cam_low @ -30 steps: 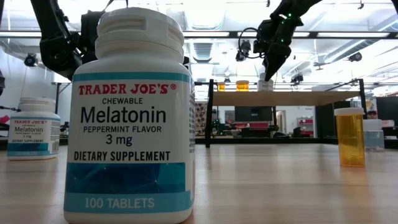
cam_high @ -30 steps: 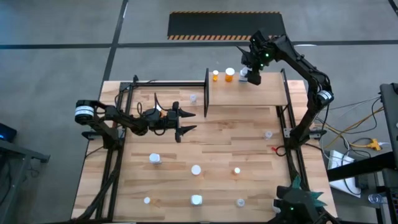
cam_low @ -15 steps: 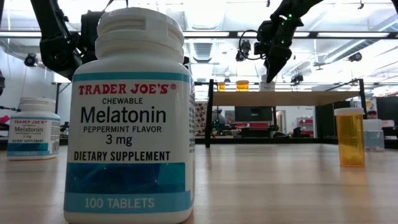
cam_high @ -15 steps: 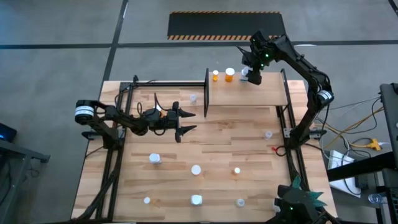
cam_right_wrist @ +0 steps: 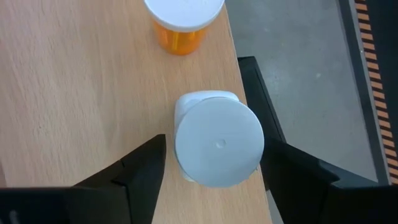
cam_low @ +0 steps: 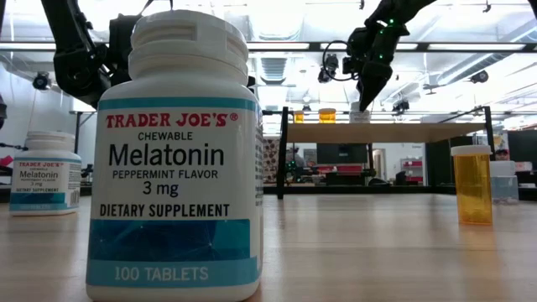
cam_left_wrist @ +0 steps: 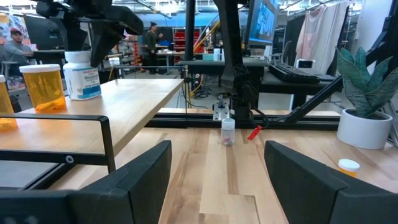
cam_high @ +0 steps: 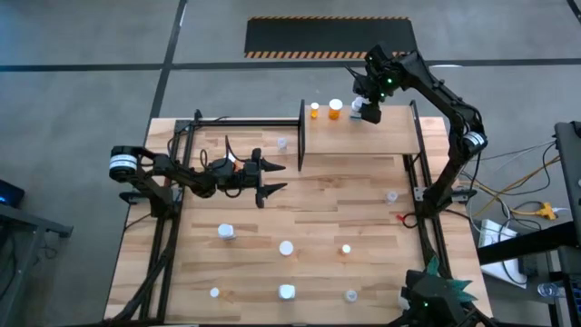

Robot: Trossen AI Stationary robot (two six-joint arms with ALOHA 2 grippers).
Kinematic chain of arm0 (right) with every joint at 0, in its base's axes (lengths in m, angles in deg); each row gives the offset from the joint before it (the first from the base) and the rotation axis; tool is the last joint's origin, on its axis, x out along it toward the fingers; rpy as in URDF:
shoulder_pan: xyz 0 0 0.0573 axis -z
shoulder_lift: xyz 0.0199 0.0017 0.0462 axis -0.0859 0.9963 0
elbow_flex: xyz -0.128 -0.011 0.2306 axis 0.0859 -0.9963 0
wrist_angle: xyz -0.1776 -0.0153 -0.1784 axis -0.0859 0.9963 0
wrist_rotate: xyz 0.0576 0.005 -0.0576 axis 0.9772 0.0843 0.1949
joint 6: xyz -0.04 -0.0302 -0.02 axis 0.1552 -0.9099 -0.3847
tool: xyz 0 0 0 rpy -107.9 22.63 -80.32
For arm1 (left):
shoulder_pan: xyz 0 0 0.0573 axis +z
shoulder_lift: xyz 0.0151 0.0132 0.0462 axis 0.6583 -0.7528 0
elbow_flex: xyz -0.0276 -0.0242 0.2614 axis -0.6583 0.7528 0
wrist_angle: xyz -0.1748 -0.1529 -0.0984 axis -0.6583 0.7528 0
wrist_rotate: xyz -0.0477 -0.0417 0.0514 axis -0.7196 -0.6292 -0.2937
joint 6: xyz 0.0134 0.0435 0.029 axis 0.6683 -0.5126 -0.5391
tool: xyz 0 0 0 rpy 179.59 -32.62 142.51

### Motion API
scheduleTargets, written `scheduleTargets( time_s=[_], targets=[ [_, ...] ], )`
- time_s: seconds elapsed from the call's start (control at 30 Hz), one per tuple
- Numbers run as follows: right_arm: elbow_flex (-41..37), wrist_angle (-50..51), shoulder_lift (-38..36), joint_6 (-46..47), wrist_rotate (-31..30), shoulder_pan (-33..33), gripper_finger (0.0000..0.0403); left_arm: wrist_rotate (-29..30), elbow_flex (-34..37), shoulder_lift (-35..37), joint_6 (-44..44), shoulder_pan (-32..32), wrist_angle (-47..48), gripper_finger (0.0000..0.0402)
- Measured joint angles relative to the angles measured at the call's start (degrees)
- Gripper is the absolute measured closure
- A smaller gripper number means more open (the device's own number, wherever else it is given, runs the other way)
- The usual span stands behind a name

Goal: Pick and place medicine bottles onto shelf by color
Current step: Put the middle white pill bottle on the shelf

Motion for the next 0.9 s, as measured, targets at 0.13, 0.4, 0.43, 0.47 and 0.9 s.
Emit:
scheduleTargets(
  time_s=[0.13, 0.4, 0.43, 0.47, 0.9],
  targets=[
    [0.0, 0.1, -0.3, -0.5, 0.1, 0.0, 0.0158, 0.0, 0.0, 0.0, 0.0, 0.0, 0.0, 0.0159],
    [0.0, -0.6, -3.7, 2.1, 0.1, 0.0, 0.017, 0.0, 0.0, 0.0, 0.0, 0.0, 0.0, 0.0159],
    [0.0, -0.6, -4.1, 2.7, 0.1, 0.0, 0.0171, 0.0, 0.0, 0.0, 0.0, 0.0, 0.0, 0.0159],
    [0.0, -0.4, -4.4, 3.5, 0.1, 0.0, 0.0172, 0.0, 0.0, 0.0, 0.0, 0.0, 0.0, 0.0159],
    [-4.5, 2.8, -12.1, 15.1, -0.9, 0.0, 0.0207, 0.0, 0.0, 0.0, 0.0, 0.0, 0.0, 0.0159]
  ],
)
